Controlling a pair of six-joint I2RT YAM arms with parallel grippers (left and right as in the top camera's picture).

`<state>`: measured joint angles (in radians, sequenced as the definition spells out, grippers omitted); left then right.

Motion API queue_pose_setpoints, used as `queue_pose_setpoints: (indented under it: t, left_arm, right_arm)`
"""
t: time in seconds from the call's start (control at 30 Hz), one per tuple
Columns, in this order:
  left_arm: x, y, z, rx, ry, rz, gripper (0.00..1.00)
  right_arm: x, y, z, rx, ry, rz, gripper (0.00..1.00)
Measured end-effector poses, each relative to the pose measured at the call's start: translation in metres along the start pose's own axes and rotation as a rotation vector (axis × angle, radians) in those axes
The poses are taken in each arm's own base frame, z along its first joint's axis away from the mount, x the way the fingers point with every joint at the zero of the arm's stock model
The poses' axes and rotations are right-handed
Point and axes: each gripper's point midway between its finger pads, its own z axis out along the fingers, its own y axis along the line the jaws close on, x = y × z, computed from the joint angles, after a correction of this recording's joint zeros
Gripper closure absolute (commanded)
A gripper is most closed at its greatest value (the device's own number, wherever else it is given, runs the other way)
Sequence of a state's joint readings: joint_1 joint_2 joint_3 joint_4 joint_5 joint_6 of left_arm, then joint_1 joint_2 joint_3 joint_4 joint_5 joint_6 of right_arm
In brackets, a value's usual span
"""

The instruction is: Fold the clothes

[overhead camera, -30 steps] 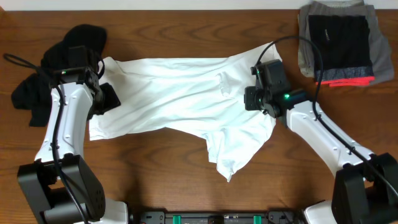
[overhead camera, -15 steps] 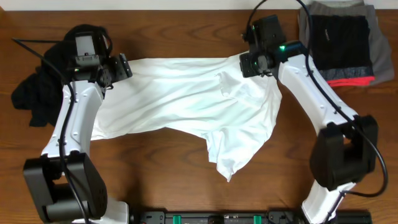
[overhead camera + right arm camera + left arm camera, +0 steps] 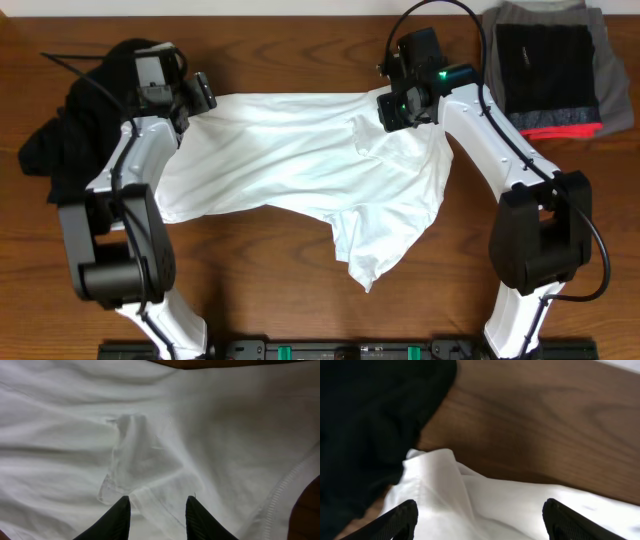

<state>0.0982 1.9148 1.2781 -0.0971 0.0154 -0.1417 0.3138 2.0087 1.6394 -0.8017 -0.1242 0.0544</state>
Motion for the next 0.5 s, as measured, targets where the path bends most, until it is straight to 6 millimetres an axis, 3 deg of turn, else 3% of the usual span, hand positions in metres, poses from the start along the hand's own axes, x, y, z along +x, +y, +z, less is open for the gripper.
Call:
queue_pose_setpoints:
  t: [0.2,0.5]
  left_arm:
    - [0.020,0.009,0.021,-0.032,0.051,0.006,0.25]
    - [0.023,0.018,0.028,-0.067,0.050,-0.029,0.37]
  right_arm:
    - [0.001,0.000,0.000,-0.001,0.002,-0.003,0.63]
    - [0.001,0.000,0.000,-0.003,0.002,-0.007,0.64]
